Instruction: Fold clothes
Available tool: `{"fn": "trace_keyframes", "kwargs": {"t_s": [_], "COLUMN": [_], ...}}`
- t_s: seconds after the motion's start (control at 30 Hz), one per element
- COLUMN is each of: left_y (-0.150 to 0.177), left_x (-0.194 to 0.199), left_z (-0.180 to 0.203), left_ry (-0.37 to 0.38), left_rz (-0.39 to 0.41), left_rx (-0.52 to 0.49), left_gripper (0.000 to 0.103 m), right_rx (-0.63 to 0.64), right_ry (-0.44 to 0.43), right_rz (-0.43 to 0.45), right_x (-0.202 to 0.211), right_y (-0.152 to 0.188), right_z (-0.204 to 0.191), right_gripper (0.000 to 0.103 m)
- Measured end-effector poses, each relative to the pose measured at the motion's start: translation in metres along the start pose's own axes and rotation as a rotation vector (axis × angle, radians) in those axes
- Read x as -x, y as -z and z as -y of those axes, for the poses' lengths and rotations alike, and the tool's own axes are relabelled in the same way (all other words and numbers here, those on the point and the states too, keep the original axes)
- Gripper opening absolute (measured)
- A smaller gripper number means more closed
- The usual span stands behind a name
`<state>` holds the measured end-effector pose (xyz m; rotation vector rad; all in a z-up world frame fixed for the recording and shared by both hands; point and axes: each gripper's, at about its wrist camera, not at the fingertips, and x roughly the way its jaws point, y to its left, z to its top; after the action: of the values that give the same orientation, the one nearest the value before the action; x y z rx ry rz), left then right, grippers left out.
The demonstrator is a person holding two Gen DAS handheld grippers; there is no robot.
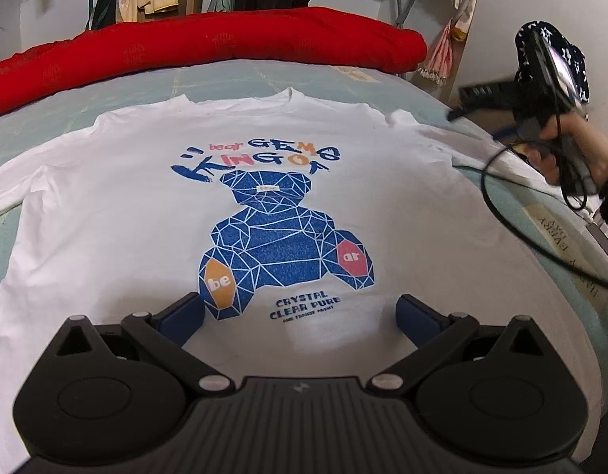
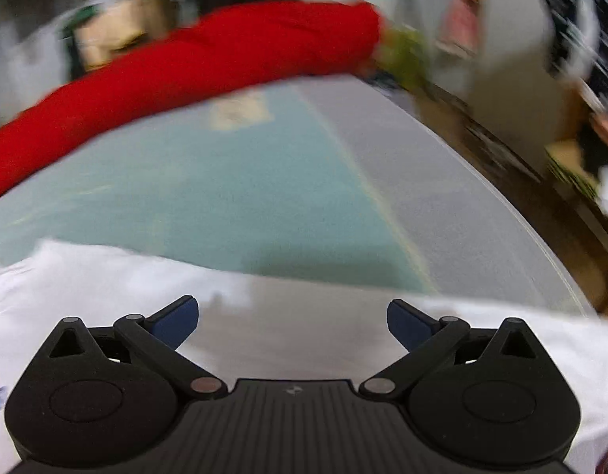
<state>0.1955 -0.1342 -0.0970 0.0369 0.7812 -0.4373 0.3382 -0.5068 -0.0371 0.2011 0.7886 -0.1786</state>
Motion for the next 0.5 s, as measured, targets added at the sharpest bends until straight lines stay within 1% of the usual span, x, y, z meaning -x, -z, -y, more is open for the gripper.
{"fn": "trace_keyframes", "kwargs": {"t_s": [0.07,0.13,0.23,0.3,0.43,0.5], "left_y": [0.000,0.000,0.000,0.001,0.001,0.001], "left_x": [0.000,0.000,0.001,0.001,0.001,0.002], "left_z": [-0.001,-0.002,-0.004,-0.005,-0.006,-0.006], "left_ry": [0.005,0.012,0.020,0.023,0.029,0.031], "left_rz": [0.004,0.007,0.011,0.013,0.018,0.021], "left_rx": [0.002,0.008,0.019,0.019,0.020,0.021], "left_gripper": [0.102,0.102,0.102,0.102,0.102,0.102], "right_rx": [0.067,0.095,0.097,0.109,0.056,0.050], "right_ry": [-0.047,-0.057,0.003,0.046,0.018,-0.017], "right_rz": [0.001,-0.019,-0.074,-0.090,-0.044,-0.012], "right_x": [-0.002,-0.015,-0.048,-0.064,-0.050,-0.031], "right_y": [-0.006,-0.010,-0.013,-0.014,-0.020,-0.019], "right_z": [-0.025,-0.044,-0.055,-0.054,-0.037,-0.031], "right_gripper": [0.103,0.103,0.103,0.103,0.103,0.103]}}
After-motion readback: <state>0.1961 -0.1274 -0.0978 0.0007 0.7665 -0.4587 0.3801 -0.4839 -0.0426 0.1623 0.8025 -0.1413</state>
